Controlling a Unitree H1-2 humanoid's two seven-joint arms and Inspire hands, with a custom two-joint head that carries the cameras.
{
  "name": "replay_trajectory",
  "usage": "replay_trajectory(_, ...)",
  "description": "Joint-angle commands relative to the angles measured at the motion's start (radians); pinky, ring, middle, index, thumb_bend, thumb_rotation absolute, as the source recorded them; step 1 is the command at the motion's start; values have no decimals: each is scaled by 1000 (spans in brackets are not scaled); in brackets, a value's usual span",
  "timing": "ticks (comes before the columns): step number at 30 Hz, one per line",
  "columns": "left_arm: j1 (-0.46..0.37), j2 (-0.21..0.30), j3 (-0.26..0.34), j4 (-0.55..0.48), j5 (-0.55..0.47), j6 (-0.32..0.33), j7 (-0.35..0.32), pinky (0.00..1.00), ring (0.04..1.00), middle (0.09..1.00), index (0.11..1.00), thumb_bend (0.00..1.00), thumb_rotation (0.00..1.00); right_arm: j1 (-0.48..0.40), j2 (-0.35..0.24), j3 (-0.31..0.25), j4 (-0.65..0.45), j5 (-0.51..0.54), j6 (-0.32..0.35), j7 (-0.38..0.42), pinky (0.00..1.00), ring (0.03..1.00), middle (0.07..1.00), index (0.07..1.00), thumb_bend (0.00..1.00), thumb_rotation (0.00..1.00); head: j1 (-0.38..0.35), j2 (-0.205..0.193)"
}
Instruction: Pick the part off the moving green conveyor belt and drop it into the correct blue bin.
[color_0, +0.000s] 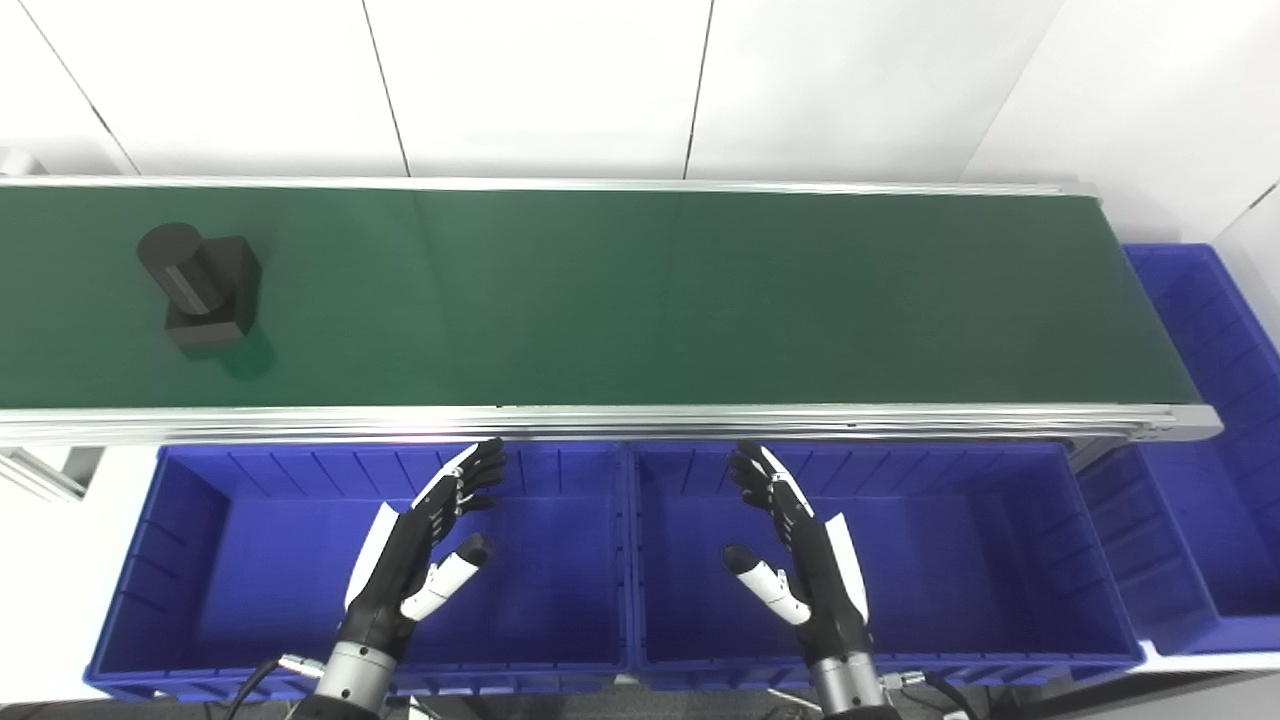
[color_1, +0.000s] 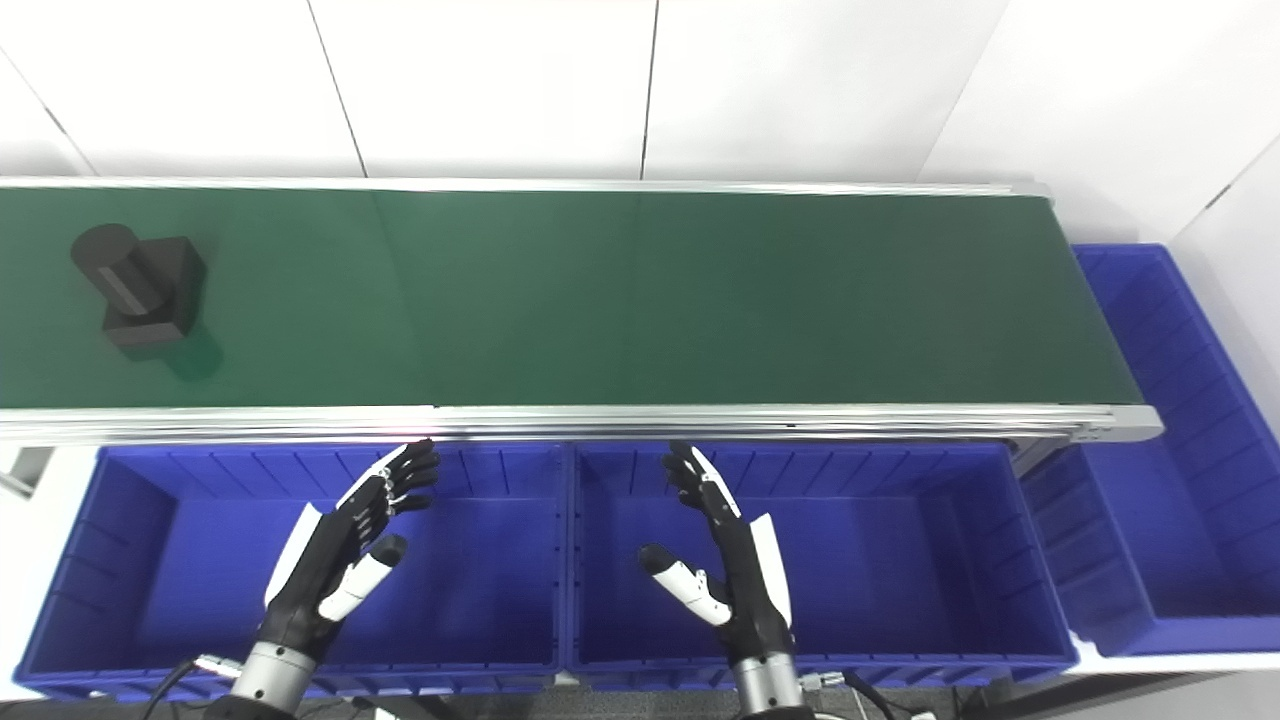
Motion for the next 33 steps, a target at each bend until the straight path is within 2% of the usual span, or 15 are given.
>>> replay_trajectory(1,-18,7,-6,-27,21,-30,27,773,840,865,876,730,881,-8,1,-1,-16,3,-47,-6,825,849,857,901,891,832,1,-1)
replay_trajectory(10,-25,15,-29,-32,27,-30,52,776,832,856,875,752,876,-7,2,1,-18,3,-46,0,831,854,858,902,905,814,4,-3)
replay_trajectory(20,-24,11,-22,-19,9,-30,35,776,832,858,874,772,865,-8,1,-1,-15,-11,-47,-7,834,850,862,906,910,814,4,-4)
replay_trajectory(30,-26,16,-31,-23,27,-30,56,779,834,857,873,777,875,-7,6,-3,-17,-6,-47,1,831,856,869,908,906,816,7,-7)
replay_trajectory(33,-31,17,-36,-18,35,-30,64,786,836,858,875,777,882,-12,4,-2,-10,0,-46,4,840,861,870,911,904,812,15,-18)
